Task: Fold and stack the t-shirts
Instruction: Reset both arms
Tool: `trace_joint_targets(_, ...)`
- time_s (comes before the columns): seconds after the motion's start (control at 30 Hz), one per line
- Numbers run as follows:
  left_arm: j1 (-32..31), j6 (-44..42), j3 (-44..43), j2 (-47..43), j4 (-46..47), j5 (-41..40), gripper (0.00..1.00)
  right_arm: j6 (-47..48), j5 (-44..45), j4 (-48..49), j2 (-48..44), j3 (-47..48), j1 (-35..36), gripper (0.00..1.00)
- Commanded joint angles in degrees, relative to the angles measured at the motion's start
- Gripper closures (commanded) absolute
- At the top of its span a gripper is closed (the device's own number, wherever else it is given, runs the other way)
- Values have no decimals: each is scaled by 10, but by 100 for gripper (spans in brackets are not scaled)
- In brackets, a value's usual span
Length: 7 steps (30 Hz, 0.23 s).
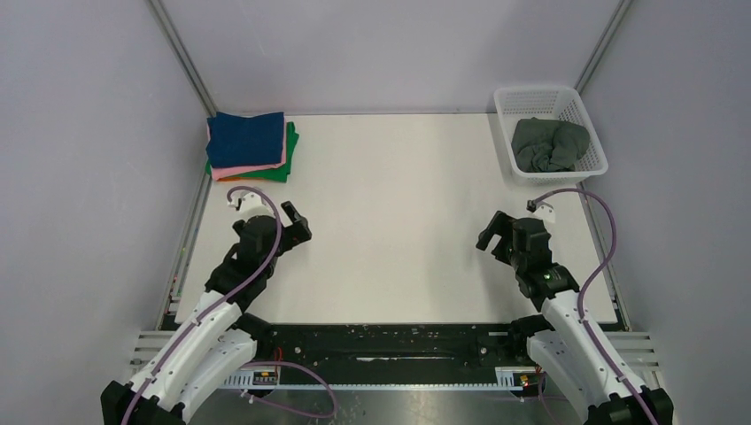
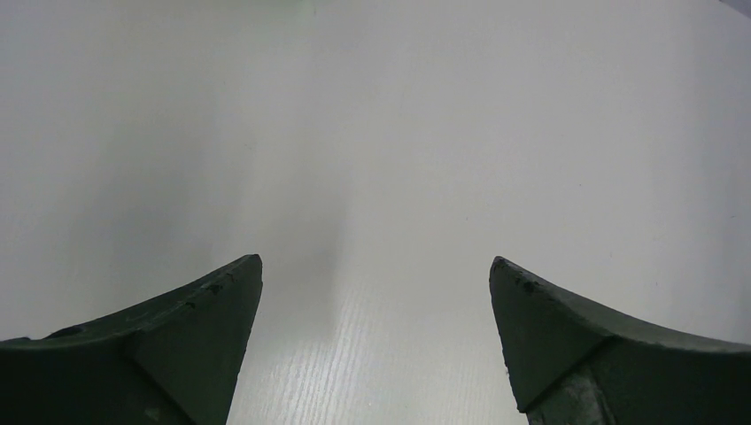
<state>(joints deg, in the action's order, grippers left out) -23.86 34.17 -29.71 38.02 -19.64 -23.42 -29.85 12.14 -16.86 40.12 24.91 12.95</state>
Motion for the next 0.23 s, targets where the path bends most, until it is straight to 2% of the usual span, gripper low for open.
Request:
trace_joint_targets(0.0,1,8,-3,3,22,12,1,-1,10,55,-7,-11,-2,1)
trace_joint_targets(0.2,1,6,0,-1,34,9,1,1,11,66,-3,-13,-1,1)
